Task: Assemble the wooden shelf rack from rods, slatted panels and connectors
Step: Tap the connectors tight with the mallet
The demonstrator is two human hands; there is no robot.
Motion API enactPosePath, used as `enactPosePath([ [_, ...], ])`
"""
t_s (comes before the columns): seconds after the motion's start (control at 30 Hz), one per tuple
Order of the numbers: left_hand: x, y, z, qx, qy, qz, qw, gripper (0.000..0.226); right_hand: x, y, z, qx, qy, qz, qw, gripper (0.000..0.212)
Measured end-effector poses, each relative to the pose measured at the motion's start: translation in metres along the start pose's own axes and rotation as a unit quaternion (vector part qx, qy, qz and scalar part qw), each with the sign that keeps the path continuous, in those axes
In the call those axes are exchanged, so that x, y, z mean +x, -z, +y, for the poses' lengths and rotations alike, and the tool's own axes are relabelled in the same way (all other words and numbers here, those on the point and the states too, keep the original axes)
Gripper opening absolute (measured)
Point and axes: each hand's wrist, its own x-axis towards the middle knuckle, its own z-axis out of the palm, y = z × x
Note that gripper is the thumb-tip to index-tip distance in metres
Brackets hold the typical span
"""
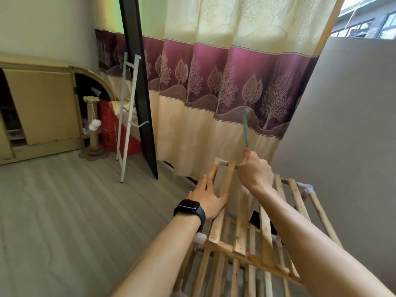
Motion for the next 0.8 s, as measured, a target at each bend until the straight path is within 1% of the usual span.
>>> enactPosePath([
  [0.1, 0.004, -0.001, -0.002, 0.006, 0.002, -0.002, 1.0, 0.084, -0.005, -0.002, -0.003, -0.058, -0.029, -0.087, 0.994, 0.05],
  [0.13, 0.005, -0.002, -0.003, 0.006, 0.002, -0.002, 1.0, 0.084, -0.005, -0.001, -0.002, -0.053, -0.032, -0.088, 0.994, 0.052],
  [0.23, 0.006, -0.002, -0.003, 0.003, -0.002, -0.004, 1.0, 0.086, -0.003, 0.011, 0.004, -0.019, -0.024, -0.025, 0.999, 0.056],
  [0.33, 0.01, -0.003, -0.008, -0.002, 0.004, -0.018, 1.0, 0.089, -0.005, 0.028, 0.02, -0.029, -0.012, -0.016, 0.999, 0.054],
  [0.43, 0.013, -0.002, -0.011, -0.011, 0.004, -0.027, 1.0, 0.089, -0.008, 0.054, 0.05, -0.023, -0.008, -0.008, 1.0, 0.052],
  [0.5, 0.014, -0.001, -0.007, 0.015, 0.007, -0.025, 1.0, 0.085, -0.014, 0.074, 0.078, -0.025, -0.016, 0.008, 1.0, 0.051],
  [0.57, 0.015, 0.001, 0.005, 0.084, 0.001, -0.009, 0.996, 0.077, -0.025, 0.096, 0.109, -0.012, -0.03, 0.026, 0.999, 0.049],
  [0.63, 0.013, 0.001, 0.031, 0.137, -0.03, 0.027, 0.99, 0.072, -0.037, 0.113, 0.144, 0.008, -0.049, 0.044, 0.998, 0.046],
  [0.7, 0.005, -0.007, 0.07, 0.183, -0.085, 0.045, 0.978, 0.075, -0.053, 0.127, 0.18, 0.034, -0.085, 0.07, 0.993, 0.048],
  [0.73, -0.004, -0.015, 0.092, 0.2, -0.12, 0.031, 0.972, 0.078, -0.063, 0.132, 0.198, 0.046, -0.107, 0.084, 0.99, 0.05],
  [0.8, -0.03, -0.041, 0.134, 0.209, -0.198, -0.021, 0.957, 0.085, -0.085, 0.137, 0.234, 0.06, -0.151, 0.098, 0.982, 0.051],
])
